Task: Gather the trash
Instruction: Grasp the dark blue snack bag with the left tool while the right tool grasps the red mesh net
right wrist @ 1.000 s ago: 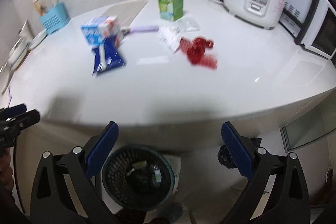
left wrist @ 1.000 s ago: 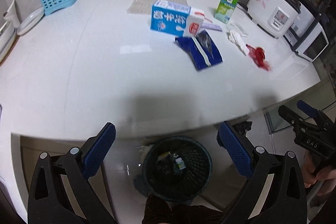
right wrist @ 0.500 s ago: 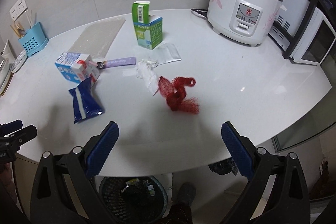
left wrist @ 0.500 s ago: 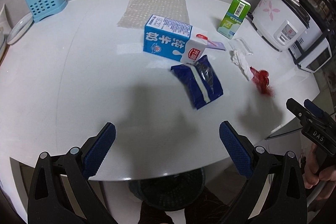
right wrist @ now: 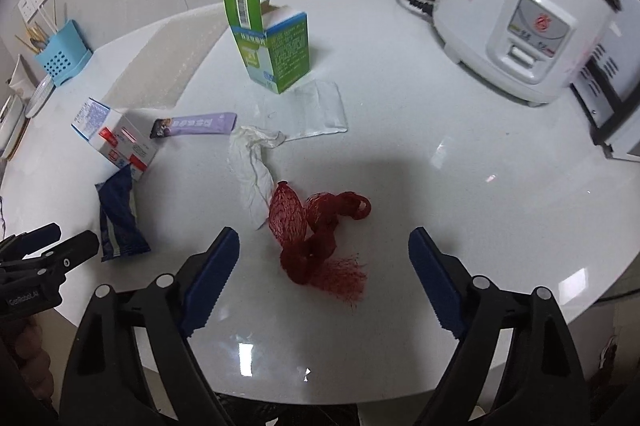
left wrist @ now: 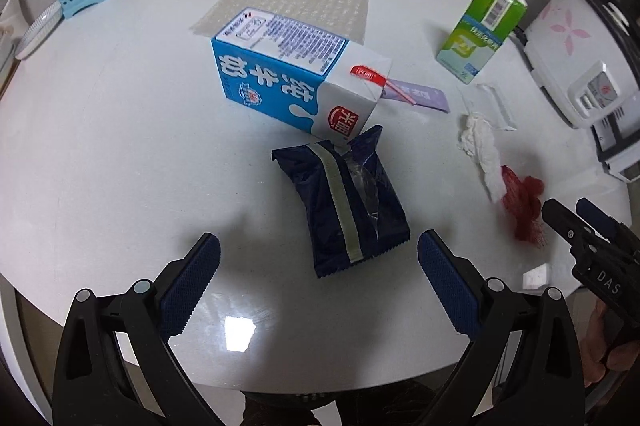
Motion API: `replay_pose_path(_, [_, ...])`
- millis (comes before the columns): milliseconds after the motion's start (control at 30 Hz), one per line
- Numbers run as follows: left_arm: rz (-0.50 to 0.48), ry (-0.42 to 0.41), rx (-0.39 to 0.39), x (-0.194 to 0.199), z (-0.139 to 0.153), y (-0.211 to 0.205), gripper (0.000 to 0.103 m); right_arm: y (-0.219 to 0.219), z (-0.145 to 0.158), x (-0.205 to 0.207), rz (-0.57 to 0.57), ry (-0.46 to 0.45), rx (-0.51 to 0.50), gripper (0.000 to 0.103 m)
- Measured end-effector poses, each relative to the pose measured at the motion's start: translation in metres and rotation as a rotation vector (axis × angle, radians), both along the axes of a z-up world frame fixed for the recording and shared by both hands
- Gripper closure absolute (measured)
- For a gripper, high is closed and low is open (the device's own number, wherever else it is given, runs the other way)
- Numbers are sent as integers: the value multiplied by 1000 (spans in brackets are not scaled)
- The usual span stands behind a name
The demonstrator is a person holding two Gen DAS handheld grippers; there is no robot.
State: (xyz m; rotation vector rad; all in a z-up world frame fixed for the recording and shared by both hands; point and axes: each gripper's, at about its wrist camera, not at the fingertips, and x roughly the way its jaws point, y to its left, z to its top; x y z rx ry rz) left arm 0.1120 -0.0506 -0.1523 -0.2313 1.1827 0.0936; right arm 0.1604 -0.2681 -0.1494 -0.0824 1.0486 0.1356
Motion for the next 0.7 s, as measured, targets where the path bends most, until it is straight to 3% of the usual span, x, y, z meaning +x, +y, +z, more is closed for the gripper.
replay_pose_path(267, [61, 37, 29, 22, -17, -5, 6, 0, -19, 21, 45, 70, 5, 33])
replay_pose_path(433, [75, 85, 44, 32, -30, -7, 9, 2, -29, 29, 43, 108, 4, 47])
replay_pose_path(500, [78, 100, 47, 33, -32, -6, 19, 2, -32, 31, 41, 118, 1, 52])
replay_pose_path(633, [70, 115, 77, 35, -32, -8, 36, 2, -36, 33, 36, 146, -11, 71])
replay_pose_path(700, [64, 119, 90, 33, -31, -6, 49, 2, -36, 33, 27, 148, -4, 74])
